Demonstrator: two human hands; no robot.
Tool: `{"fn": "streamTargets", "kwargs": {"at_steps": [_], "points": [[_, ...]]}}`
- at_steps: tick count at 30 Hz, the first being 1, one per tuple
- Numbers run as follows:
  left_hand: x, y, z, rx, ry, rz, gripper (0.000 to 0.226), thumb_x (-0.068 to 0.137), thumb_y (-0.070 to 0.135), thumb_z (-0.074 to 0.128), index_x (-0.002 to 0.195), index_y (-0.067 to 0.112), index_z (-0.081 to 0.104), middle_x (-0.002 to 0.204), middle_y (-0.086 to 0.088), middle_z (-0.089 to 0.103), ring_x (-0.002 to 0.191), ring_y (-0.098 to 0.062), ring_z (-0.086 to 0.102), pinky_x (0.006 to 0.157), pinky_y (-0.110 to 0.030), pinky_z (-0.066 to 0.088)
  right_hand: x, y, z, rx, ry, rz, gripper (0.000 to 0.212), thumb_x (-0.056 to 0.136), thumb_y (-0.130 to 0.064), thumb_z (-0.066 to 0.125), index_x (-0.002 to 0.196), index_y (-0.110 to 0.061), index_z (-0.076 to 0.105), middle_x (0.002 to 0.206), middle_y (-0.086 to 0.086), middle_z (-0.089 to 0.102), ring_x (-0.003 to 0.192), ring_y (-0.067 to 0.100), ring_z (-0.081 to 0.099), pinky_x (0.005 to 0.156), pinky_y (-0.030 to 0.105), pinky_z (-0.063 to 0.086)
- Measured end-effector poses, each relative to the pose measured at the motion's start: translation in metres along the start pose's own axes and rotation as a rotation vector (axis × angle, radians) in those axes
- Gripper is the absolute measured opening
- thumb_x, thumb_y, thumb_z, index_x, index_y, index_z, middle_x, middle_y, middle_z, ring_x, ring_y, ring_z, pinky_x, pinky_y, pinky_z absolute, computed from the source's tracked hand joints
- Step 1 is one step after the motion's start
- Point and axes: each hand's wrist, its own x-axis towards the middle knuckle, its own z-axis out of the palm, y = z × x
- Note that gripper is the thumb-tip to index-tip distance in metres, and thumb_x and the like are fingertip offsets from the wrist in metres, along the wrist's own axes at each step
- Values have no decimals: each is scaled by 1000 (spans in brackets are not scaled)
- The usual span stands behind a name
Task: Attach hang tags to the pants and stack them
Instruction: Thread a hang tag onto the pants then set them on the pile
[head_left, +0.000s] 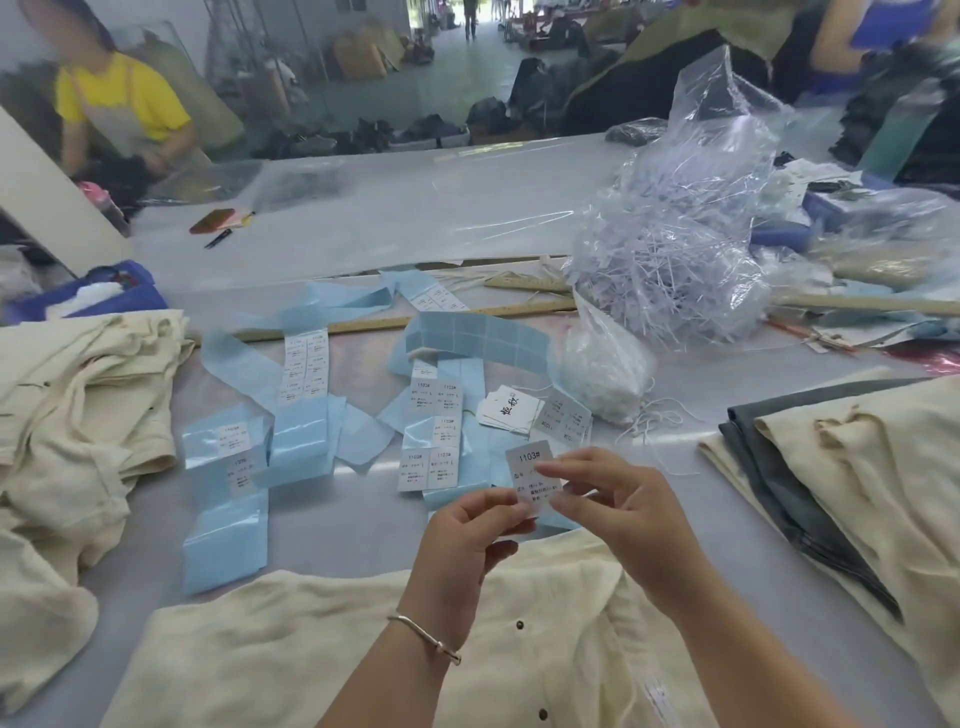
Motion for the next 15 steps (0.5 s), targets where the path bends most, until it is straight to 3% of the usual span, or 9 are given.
{"fn": "streamTargets", "kwargs": {"at_steps": [4,7,10,13,15], "points": [[6,-9,10,57,-48,-48,15,82,3,68,80,16,77,82,-7,73,76,-14,68,67,-23,46,1,20,-13,139,47,128,38,74,16,67,91,-15,78,93,10,75,90,31,69,86,38,55],[14,-18,15,100,-65,-80,19,87,4,62,92,16,76,88,-6,75,77,-12,69,64,-21,48,3,39,-21,320,128,237,39,71,20,66,91,-11,78,94,22,73,91,34,67,88,40,53],[33,-28,15,244,70,-94,22,91,9,57,109,20,62,88,-1,76,73,-8,69,64,-22,48,9,55,-33,442,262,276,37,70,18,65,95,-7,76,96,27,70,88,34,65,87,45,53],[58,-33,9,414,218,25,21,90,8,60,108,18,61,89,-1,71,74,-10,62,66,-20,46,16,67,-46,348,334,264,37,75,18,63,97,-9,75,88,18,69,81,24,61,77,31,52],[77,-31,7,554,275,160,20,86,7,65,101,19,62,94,0,67,79,-12,60,66,-9,43,20,73,-51,289,348,248,36,77,16,63,93,-13,76,84,10,70,75,15,58,63,18,48]]}}
